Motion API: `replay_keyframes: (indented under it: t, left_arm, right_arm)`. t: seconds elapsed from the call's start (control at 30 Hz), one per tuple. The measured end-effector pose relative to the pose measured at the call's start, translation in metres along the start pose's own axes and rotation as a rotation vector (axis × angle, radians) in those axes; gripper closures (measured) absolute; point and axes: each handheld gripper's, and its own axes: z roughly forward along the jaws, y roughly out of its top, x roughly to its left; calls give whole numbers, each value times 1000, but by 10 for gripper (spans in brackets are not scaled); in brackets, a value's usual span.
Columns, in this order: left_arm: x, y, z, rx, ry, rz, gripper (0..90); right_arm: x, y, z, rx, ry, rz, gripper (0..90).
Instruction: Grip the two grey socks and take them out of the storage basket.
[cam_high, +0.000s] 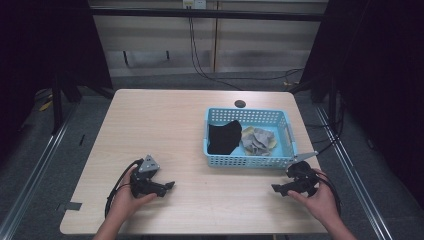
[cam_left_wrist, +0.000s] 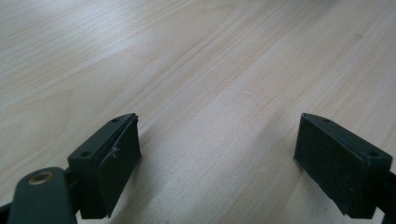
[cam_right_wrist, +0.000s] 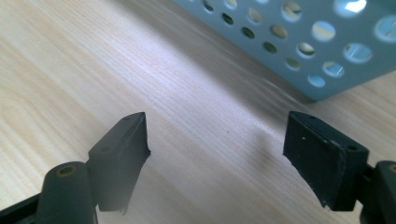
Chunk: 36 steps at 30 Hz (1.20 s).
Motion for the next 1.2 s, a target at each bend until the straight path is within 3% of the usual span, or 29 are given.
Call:
replay_keyframes:
  t: [0.33,0.53,0.73,1.03,1.2]
  left_arm:
    - [-1,-1,0,-4,-5,1,134]
    - [-1,-1,0,-4,-5,1,134]
    - [-1,-1,-1,-3,-6,0,134]
    - [0,-1,-1,-2,-6,1,134]
    - [-1,-1,0,-4,-6,1,133]
  right_arm:
    - [8,20,-10,89,53,-70,242]
    - [14,36,-20,91,92,-117,252]
    - [15,55,-28,82,117,-132,260]
    - [12,81,-32,81,115,-144,259]
    - [3,99,-32,80,104,-137,259]
